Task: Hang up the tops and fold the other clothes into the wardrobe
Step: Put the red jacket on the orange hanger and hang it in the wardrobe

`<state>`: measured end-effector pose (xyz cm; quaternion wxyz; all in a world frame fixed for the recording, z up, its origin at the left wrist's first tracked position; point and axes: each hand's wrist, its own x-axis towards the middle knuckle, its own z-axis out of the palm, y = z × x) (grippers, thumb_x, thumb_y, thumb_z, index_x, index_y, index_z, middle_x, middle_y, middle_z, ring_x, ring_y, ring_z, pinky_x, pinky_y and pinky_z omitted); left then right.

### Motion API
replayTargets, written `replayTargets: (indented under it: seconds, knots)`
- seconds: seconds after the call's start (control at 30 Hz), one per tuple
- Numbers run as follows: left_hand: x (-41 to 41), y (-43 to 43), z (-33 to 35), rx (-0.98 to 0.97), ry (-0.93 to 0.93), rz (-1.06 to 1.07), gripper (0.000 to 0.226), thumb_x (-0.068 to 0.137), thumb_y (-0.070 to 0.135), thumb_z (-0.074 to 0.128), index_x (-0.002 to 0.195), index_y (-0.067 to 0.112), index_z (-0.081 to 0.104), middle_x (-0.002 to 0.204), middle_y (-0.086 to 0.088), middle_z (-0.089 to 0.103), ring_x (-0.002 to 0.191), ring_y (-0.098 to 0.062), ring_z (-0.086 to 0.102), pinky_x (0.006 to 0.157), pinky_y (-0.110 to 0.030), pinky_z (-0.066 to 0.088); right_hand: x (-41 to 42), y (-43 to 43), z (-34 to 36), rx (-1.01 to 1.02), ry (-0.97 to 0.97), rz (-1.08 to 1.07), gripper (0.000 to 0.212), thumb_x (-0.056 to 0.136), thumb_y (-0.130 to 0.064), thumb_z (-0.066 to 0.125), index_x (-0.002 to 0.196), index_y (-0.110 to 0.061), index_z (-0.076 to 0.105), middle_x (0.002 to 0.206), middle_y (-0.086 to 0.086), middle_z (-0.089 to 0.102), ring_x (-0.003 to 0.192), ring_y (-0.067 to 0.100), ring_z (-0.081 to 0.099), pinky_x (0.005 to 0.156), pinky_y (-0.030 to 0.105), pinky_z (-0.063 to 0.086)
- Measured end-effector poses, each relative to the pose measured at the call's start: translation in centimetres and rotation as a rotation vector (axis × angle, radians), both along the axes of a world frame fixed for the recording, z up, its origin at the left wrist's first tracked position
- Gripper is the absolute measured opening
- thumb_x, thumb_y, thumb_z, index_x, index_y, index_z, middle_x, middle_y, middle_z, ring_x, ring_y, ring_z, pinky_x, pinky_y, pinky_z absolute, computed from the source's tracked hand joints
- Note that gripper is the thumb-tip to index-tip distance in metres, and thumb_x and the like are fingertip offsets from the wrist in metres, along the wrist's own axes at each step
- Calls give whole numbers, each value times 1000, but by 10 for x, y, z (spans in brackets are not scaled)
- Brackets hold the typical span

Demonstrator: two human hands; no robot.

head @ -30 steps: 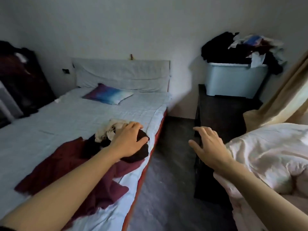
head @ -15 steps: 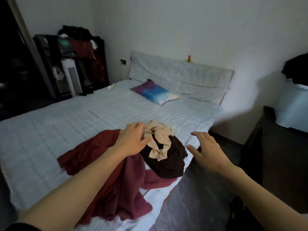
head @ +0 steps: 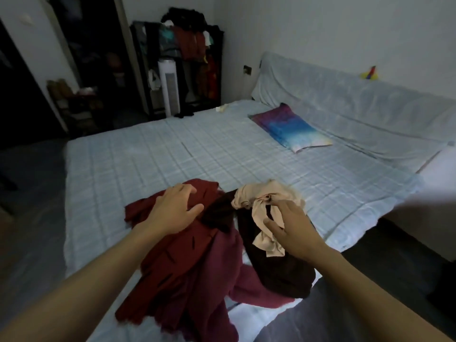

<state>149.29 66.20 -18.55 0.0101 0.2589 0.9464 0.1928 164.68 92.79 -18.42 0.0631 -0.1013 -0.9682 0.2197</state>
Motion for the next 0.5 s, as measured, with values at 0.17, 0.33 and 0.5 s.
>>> replayTargets:
  seconds: [0.17,0.33,0.5]
  knots:
    - [-22,12,3,-89,6,171,51,92,51,58,133,21,52,135,-2,53,123,-24,49,100,-47,45,-65,41,-13,-68,26,167,50,96,-41,57,138,-16,47,138,3,50,127,21,45,106,37,38]
    - [-28,19,9,-129,-1,338,48,91,50,59,129,22,54,132,-2,55,119,-24,50,98,-47,44,-134,70,-16,-117,32,290,53,96,-41,56,140,-13,46,139,7,49,129,24,45,108,40,37]
    - [-27,1,-3,-170,-54,430,50,93,50,58,133,19,53,137,-3,53,125,-25,47,102,-49,42,-177,59,-35,-161,6,377,55,96,-44,56,141,-15,45,140,8,49,128,24,46,106,36,38]
